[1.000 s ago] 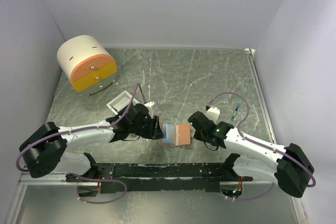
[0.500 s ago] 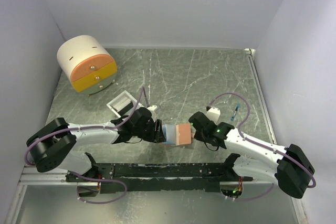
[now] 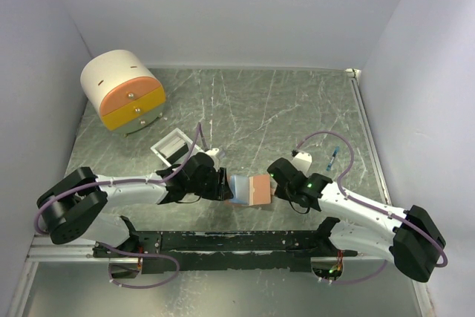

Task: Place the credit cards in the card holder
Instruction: Open the card holder at the center of the board.

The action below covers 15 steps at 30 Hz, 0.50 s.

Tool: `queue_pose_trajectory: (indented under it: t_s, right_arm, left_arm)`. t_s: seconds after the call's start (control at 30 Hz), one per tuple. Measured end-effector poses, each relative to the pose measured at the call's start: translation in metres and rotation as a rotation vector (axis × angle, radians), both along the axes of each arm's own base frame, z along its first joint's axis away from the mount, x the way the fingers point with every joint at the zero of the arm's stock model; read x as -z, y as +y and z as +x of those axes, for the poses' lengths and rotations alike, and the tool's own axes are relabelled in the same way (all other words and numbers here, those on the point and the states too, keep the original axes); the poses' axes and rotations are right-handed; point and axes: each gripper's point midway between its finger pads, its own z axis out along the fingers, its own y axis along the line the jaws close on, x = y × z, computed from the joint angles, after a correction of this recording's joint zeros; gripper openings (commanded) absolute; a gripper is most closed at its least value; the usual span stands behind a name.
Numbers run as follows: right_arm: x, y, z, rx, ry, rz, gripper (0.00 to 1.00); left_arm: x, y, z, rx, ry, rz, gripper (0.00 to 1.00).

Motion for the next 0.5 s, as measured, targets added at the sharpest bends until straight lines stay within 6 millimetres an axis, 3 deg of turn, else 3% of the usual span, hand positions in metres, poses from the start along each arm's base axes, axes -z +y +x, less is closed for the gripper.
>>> queue_pose_trajectory:
  t_s: [0.2, 0.5]
  right_arm:
    - [0.000, 0.000, 0.000, -0.002, 0.000, -0.002, 0.00]
    - [0.000, 0.000, 0.000, -0.003, 0.000, -0.002, 0.00]
  left_arm:
    - [0.004, 0.000, 0.000, -0.010, 0.012, 0.004, 0.59]
    - [0.006, -0.009, 0.001, -0.014, 0.023, -0.038, 0.52]
